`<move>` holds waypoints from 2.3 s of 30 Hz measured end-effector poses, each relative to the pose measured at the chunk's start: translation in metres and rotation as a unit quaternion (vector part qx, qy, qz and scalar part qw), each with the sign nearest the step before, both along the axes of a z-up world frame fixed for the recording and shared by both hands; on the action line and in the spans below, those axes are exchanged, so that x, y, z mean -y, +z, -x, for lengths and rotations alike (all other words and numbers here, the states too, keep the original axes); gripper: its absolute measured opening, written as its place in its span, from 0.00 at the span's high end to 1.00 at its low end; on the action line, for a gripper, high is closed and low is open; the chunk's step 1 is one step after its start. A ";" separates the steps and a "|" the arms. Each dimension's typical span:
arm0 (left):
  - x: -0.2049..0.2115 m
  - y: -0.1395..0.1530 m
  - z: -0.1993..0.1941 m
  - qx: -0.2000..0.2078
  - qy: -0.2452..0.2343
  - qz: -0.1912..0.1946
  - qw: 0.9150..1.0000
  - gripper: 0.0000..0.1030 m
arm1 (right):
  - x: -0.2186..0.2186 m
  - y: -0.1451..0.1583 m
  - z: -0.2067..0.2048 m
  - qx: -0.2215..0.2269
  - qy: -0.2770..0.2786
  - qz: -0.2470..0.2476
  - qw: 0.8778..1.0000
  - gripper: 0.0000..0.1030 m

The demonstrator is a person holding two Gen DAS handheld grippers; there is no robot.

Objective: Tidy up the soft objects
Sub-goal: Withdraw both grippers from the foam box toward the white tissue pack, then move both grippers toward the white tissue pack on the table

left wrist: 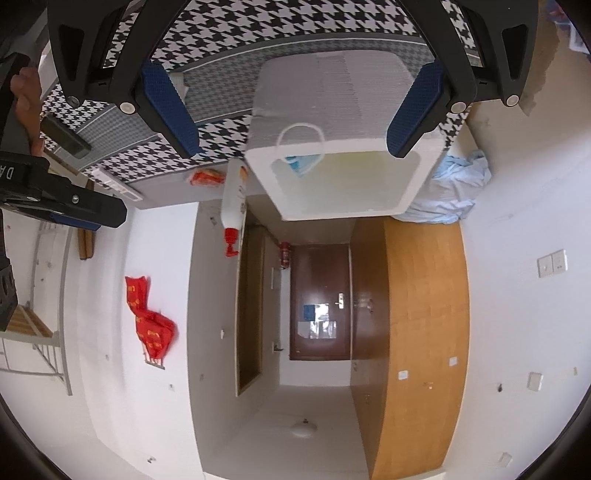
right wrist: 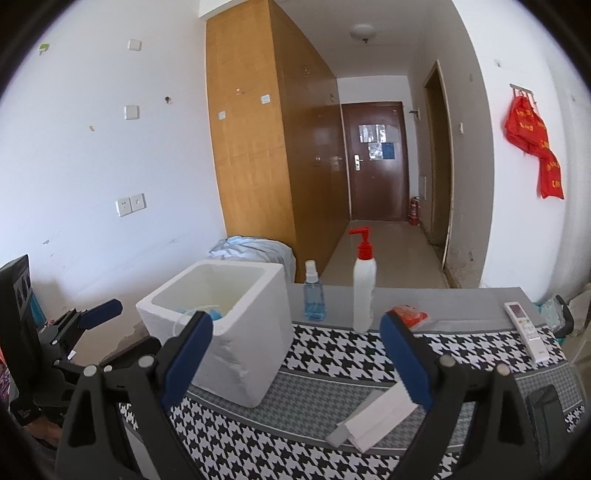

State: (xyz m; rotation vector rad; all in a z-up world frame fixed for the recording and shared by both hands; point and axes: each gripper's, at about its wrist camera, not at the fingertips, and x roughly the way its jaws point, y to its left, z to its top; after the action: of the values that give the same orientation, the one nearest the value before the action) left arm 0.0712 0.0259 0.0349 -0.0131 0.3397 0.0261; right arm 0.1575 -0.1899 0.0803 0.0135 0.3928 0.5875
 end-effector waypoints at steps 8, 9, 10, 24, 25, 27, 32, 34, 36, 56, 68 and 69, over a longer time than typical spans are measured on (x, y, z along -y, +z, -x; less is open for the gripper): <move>0.015 -0.002 -0.006 -0.003 -0.024 -0.001 1.000 0.01 | 0.013 -0.002 -0.001 -0.005 -0.017 -0.003 1.000 0.08; 0.017 -0.002 -0.007 -0.004 -0.026 -0.001 1.000 0.01 | 0.014 -0.003 -0.001 -0.006 -0.019 -0.003 1.000 0.08; 0.018 -0.003 -0.007 -0.004 -0.028 -0.002 1.000 0.01 | 0.016 -0.003 -0.001 -0.006 -0.021 -0.003 1.000 0.08; 0.042 -0.012 -0.018 -0.017 -0.053 -0.001 0.998 0.01 | 0.040 -0.014 -0.002 -0.012 -0.061 -0.001 0.998 0.08; 0.043 -0.013 -0.019 -0.018 -0.055 -0.001 0.998 0.01 | 0.041 -0.015 -0.002 -0.013 -0.063 -0.001 0.998 0.08; 0.046 -0.015 -0.021 -0.020 -0.059 -0.001 0.998 0.01 | 0.044 -0.018 -0.002 -0.014 -0.067 0.002 0.998 0.08; 0.051 -0.018 -0.023 -0.026 -0.068 -0.002 0.997 0.01 | 0.049 -0.021 -0.004 -0.018 -0.076 0.005 0.997 0.08; 0.054 -0.019 -0.024 -0.028 -0.070 -0.002 0.997 0.01 | 0.051 -0.022 -0.005 -0.022 -0.078 0.004 0.997 0.08; 0.056 -0.021 -0.024 -0.029 -0.073 -0.001 0.997 0.01 | 0.053 -0.023 -0.004 -0.022 -0.081 0.005 0.996 0.08; 0.072 -0.031 -0.036 -0.050 -0.096 -0.004 0.994 0.01 | 0.067 -0.037 -0.011 -0.042 -0.102 0.010 0.994 0.08; 0.079 -0.041 -0.047 -0.064 -0.107 -0.007 0.992 0.01 | 0.070 -0.051 -0.020 -0.065 -0.116 0.021 0.991 0.08; 0.079 -0.042 -0.048 -0.066 -0.108 -0.007 0.992 0.01 | 0.070 -0.053 -0.020 -0.068 -0.116 0.021 0.991 0.08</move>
State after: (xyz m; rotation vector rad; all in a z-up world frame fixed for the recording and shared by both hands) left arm 0.1188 -0.0535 -0.0075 0.0393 0.4710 -0.1855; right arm 0.1779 -0.2602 0.0274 0.0583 0.5278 0.3488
